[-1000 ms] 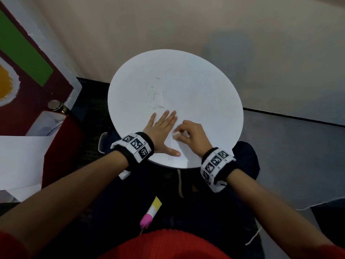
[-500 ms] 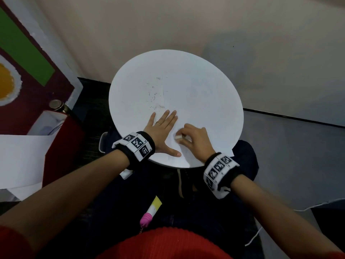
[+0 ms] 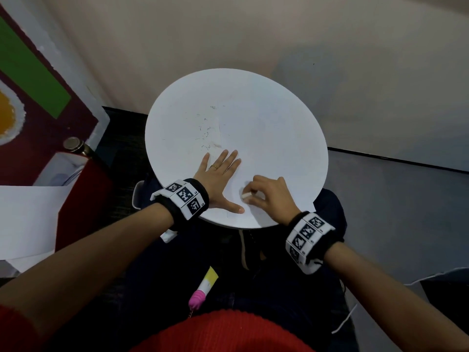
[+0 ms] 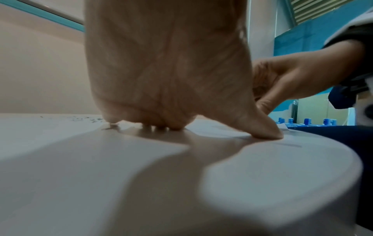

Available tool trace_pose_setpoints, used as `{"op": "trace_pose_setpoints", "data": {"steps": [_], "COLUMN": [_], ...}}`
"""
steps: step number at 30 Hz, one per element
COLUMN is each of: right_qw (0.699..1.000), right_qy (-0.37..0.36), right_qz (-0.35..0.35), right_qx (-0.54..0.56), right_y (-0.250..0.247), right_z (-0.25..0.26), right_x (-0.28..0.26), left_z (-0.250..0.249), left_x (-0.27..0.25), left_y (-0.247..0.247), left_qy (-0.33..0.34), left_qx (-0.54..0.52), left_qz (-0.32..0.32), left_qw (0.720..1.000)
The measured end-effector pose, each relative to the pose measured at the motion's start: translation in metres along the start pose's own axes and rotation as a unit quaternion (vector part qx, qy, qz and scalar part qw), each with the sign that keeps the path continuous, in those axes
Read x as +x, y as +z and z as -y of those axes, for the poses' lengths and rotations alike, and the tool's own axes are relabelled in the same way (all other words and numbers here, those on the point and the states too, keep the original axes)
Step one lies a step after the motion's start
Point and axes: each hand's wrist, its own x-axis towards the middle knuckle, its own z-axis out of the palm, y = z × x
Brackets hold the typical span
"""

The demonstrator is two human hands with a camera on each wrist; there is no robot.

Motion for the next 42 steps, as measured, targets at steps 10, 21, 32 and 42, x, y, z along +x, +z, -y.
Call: {"op": "trace_pose_setpoints", "data": {"steps": [10,21,32,42], "right_qw": [0.999,0.995,0.991,0.992], "right_qy": [-0.020,-0.049,-0.058,-0.060], "right_qz": [0.034,0.055,0.071,0.060], "right_qx": [-0.023,-0.070,-0.094,-0.093], "right_y": [-0.006,-0.011,-0.015,-0.015], "right_z": [-0.004,-0.009,-0.014,-0.016], "right_x": [-0.002,-0.007,-0.004,-0.007], "left_z": [-0.002,-0.003,0.000,0.000], "left_x": [0.001,0.000,0.003,0.004], "left_y": [-0.003,-0.004,-0.003,-0.001], "left_qy": [-0.001,-0.003,0.006,0.007], "left_qx": [0.004,0.000,-0.005,-0.004], "left_qz": [-0.009,-0.004,0.001,0.004], "left_qw": [1.000,1.000,1.000,1.000]}}
